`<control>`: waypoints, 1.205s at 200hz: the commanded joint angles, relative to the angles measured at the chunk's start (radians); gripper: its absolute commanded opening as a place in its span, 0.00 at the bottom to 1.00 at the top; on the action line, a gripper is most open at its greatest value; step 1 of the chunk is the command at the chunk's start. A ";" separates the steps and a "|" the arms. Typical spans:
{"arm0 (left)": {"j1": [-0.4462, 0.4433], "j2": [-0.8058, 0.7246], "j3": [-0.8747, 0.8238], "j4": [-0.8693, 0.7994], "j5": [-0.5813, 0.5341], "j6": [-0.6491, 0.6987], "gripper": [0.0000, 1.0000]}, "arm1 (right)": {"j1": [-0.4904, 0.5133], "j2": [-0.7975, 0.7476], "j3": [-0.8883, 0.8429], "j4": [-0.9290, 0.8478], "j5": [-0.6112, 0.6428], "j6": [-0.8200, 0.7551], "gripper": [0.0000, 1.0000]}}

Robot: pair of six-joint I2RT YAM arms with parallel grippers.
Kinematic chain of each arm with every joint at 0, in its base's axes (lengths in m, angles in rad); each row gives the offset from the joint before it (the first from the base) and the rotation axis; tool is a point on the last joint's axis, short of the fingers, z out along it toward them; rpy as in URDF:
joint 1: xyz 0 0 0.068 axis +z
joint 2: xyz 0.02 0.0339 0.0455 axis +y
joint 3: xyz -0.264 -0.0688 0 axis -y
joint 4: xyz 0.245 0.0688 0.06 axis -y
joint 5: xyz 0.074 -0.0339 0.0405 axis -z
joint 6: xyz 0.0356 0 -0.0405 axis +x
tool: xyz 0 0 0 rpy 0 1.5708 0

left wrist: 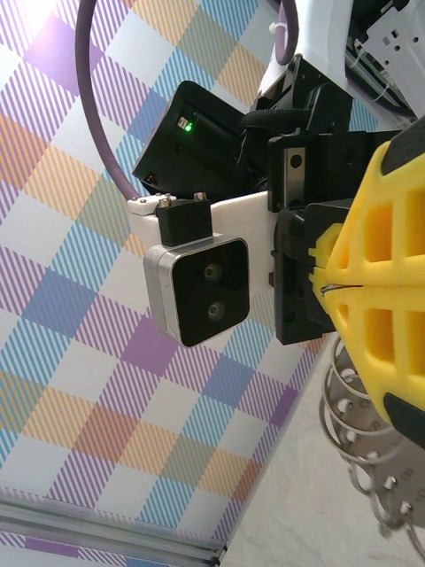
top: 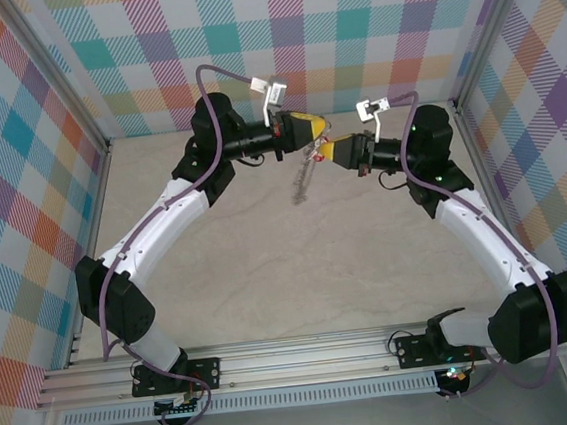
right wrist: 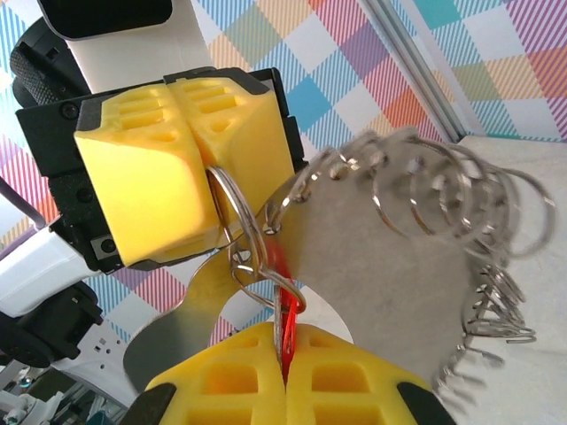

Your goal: Put the keys on the keyring

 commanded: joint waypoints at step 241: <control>-0.020 -0.079 -0.102 0.238 -0.062 -0.142 0.00 | -0.085 -0.191 -0.016 -0.058 0.148 0.055 0.42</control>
